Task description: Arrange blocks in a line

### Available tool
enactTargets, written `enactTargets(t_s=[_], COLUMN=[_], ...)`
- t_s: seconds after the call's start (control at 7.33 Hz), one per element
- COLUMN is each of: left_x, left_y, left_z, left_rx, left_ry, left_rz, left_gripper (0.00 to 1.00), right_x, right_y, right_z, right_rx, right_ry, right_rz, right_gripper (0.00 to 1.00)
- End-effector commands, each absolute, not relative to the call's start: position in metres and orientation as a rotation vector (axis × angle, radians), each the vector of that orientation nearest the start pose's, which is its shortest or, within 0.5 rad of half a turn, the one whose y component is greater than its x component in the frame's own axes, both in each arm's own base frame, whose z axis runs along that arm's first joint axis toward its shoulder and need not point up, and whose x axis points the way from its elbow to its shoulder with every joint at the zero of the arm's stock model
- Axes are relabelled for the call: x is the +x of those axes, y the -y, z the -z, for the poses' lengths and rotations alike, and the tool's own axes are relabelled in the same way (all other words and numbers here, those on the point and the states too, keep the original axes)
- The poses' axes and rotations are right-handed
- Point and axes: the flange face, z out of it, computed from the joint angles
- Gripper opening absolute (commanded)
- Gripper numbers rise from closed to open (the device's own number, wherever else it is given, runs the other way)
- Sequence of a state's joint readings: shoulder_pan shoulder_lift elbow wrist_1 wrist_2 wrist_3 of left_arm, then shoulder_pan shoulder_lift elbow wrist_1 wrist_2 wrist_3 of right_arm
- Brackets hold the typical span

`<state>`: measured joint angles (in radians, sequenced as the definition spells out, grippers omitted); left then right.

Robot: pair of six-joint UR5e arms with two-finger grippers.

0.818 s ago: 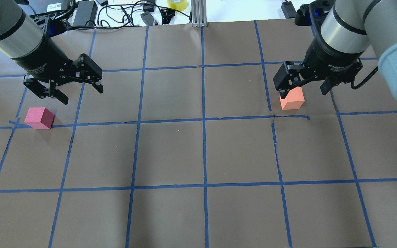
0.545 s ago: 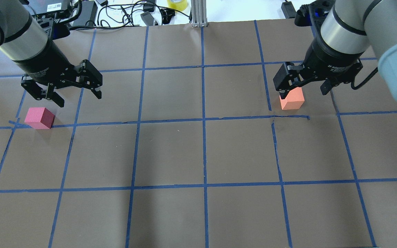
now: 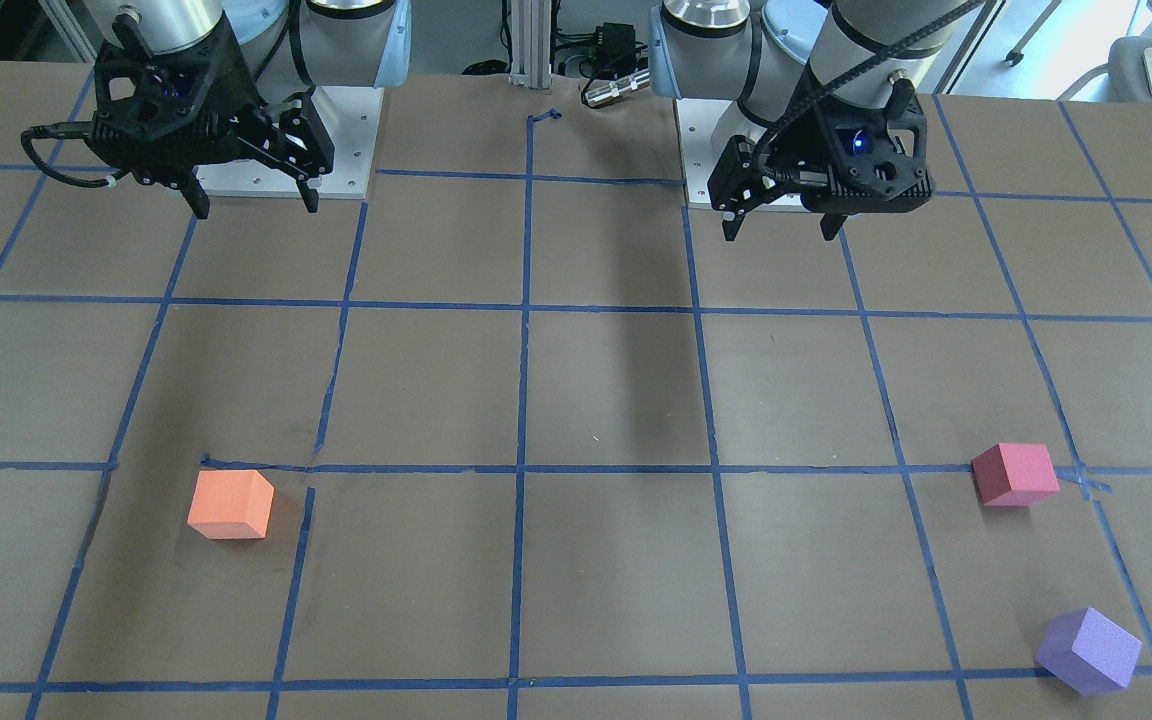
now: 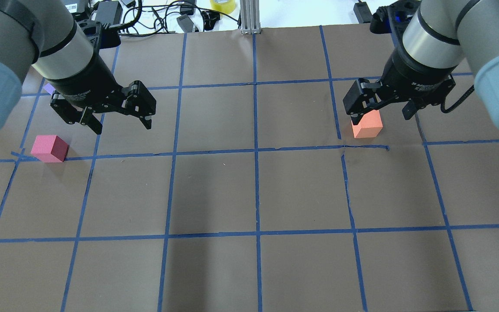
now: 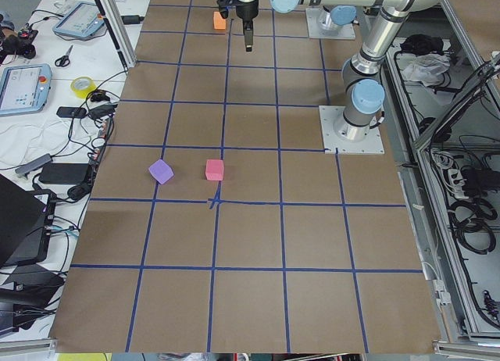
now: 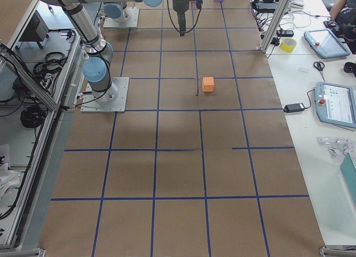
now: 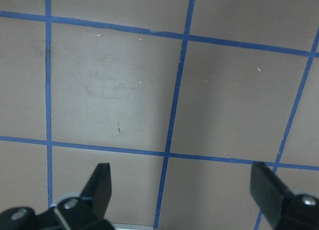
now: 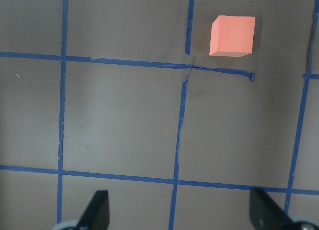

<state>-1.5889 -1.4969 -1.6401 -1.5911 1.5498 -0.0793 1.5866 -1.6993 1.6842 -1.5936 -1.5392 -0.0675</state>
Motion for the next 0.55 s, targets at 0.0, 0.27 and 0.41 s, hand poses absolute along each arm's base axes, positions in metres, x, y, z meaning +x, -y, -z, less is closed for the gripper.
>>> enactTargets(t_s=[0.0, 0.27, 0.41], left_x=[-0.146, -0.135, -0.133], left_y=[0.462, 0.465, 0.475], left_z=[-0.480, -0.487, -0.482], left_rx=[-0.090, -0.117, -0.128], left_ry=[-3.153, -3.109, -3.102], left_rz=[-0.040, -0.003, 0.092], left_gripper=[1.00, 1.00, 1.00], right_x=[0.144, 0.143, 0.143], right_y=[0.441, 0.441, 0.441], right_z=[-0.493, -0.494, -0.495], right_rx=[-0.132, -0.130, -0.130], right_ry=[-3.107, -3.107, -3.107], right_rz=[0.066, 0.070, 0.080], right_gripper=[1.00, 1.00, 1.00])
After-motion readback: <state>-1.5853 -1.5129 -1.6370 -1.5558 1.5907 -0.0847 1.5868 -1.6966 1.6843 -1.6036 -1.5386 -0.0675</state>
